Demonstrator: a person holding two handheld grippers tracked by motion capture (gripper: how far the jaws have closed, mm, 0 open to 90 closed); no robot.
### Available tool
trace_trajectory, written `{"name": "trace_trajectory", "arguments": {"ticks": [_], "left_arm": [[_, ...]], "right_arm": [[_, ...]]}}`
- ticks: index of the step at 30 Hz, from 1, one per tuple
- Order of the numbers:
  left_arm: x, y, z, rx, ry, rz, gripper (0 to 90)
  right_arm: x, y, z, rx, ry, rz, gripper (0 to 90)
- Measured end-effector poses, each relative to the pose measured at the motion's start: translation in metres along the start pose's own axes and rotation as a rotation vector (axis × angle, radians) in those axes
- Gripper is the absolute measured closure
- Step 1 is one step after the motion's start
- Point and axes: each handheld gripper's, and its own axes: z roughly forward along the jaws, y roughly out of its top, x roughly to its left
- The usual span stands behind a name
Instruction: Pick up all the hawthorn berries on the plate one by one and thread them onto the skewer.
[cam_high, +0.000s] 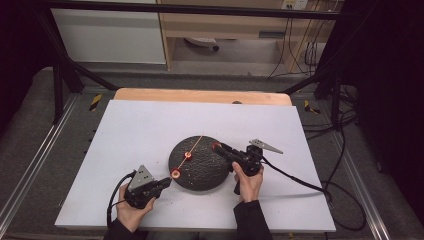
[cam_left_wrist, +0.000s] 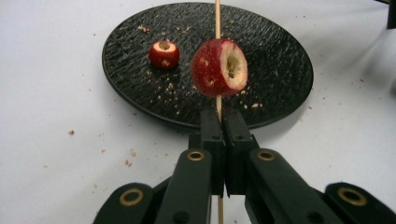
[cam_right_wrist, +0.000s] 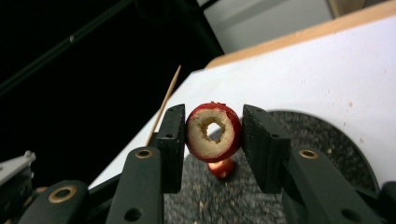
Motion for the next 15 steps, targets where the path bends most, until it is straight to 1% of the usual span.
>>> {"name": "trace_trajectory", "arguments": {"ticks": [3,9,12,15], "left_arm": [[-0.004,0.003,0.002,-0.005,0.001,0.001,88.3],[-0.008,0.007,0.006,-0.014,-0.001,-0.003,88.3],[-0.012,0.008,0.008,-0.018,-0.005,0.005,88.3],[-0.014,0.008,0.010,-0.023,-0.005,0.003,88.3]], "right_arm": [[0.001,0.000,0.001,-0.052,0.006,0.014,61.6],[0.002,0.004,0.001,-0.145,0.014,0.028,61.6],[0.002,0.006,0.001,-0.178,0.021,0.037,61.6],[0.001,0.009,0.001,-0.193,0.023,0.042,61.6]]}}
